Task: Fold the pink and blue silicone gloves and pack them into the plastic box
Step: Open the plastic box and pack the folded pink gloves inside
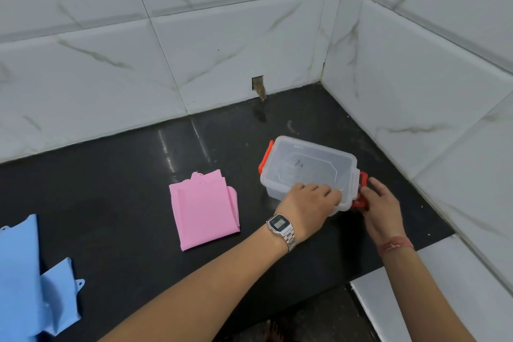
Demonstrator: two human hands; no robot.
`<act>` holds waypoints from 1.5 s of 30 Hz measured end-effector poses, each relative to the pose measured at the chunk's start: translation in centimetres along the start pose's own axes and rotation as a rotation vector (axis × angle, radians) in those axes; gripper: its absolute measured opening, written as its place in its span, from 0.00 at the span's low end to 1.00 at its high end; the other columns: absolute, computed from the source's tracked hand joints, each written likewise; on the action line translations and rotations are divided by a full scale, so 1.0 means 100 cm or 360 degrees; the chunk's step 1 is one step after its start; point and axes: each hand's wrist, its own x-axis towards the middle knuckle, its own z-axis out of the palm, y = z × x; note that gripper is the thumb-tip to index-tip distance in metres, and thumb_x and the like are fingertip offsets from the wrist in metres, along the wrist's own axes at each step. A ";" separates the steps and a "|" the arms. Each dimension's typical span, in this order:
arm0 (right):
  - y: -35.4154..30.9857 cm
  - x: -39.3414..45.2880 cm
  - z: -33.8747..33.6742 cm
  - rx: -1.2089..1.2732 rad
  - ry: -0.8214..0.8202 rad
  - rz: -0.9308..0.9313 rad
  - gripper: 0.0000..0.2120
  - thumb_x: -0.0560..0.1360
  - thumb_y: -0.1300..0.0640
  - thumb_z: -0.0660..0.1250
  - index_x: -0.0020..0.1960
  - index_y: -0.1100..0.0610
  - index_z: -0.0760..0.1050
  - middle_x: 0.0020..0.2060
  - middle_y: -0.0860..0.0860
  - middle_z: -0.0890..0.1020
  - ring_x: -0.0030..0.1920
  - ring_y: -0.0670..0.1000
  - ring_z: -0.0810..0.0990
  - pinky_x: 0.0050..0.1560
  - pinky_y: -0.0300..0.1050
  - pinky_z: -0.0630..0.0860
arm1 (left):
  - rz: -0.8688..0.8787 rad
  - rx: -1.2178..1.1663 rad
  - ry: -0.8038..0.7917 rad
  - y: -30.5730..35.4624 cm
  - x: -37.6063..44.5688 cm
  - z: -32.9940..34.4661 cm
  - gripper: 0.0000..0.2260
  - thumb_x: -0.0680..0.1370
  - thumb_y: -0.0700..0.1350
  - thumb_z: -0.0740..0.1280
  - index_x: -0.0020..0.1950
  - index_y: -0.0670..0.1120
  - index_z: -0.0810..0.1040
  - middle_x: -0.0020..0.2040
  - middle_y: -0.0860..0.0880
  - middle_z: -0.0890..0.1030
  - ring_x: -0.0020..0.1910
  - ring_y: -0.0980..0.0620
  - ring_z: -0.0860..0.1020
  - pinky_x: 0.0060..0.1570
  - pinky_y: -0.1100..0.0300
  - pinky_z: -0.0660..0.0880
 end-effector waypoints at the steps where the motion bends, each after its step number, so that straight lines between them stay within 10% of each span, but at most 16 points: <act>1: -0.003 0.004 -0.001 0.0044 0.0034 -0.0015 0.20 0.80 0.64 0.62 0.71 0.57 0.69 0.48 0.55 0.82 0.43 0.50 0.81 0.47 0.46 0.80 | 0.0026 -0.0094 -0.0019 0.001 0.001 -0.001 0.07 0.79 0.43 0.63 0.57 0.47 0.74 0.53 0.48 0.81 0.48 0.46 0.79 0.47 0.55 0.71; 6: -0.008 0.013 -0.004 0.0415 0.0131 0.0024 0.20 0.82 0.63 0.58 0.74 0.60 0.64 0.68 0.58 0.74 0.64 0.53 0.76 0.64 0.46 0.73 | -0.0157 -0.0144 0.0151 -0.023 0.005 -0.008 0.14 0.80 0.44 0.60 0.65 0.51 0.75 0.65 0.51 0.77 0.64 0.48 0.73 0.62 0.52 0.69; 9: 0.006 -0.003 -0.005 0.0874 0.0134 0.0211 0.19 0.83 0.67 0.55 0.73 0.66 0.65 0.69 0.61 0.72 0.68 0.57 0.72 0.55 0.29 0.74 | -0.0510 -0.0132 -0.0082 -0.059 0.001 -0.013 0.18 0.81 0.46 0.60 0.71 0.54 0.69 0.75 0.50 0.65 0.74 0.44 0.62 0.70 0.47 0.62; 16: 0.057 -0.055 0.001 0.0331 0.0269 0.0198 0.17 0.83 0.61 0.57 0.70 0.58 0.68 0.65 0.58 0.76 0.59 0.54 0.76 0.54 0.46 0.75 | -0.0562 -0.0001 -0.0372 -0.081 -0.008 -0.006 0.26 0.77 0.54 0.65 0.72 0.55 0.60 0.60 0.45 0.71 0.55 0.45 0.71 0.38 0.56 0.71; 27: 0.039 -0.062 0.017 0.0119 -0.0181 0.0345 0.18 0.80 0.43 0.60 0.62 0.54 0.73 0.50 0.58 0.81 0.47 0.55 0.82 0.46 0.49 0.80 | -0.0903 -0.0253 -0.0399 -0.034 0.005 -0.008 0.22 0.82 0.53 0.54 0.74 0.45 0.57 0.53 0.43 0.76 0.45 0.46 0.79 0.42 0.52 0.78; 45: 0.027 -0.054 0.008 0.0173 -0.0481 0.0282 0.13 0.81 0.61 0.59 0.63 0.62 0.75 0.52 0.63 0.83 0.50 0.58 0.84 0.46 0.45 0.83 | -0.0204 0.0190 0.0011 -0.016 -0.003 0.008 0.16 0.78 0.55 0.62 0.61 0.46 0.70 0.69 0.43 0.71 0.68 0.44 0.70 0.64 0.49 0.67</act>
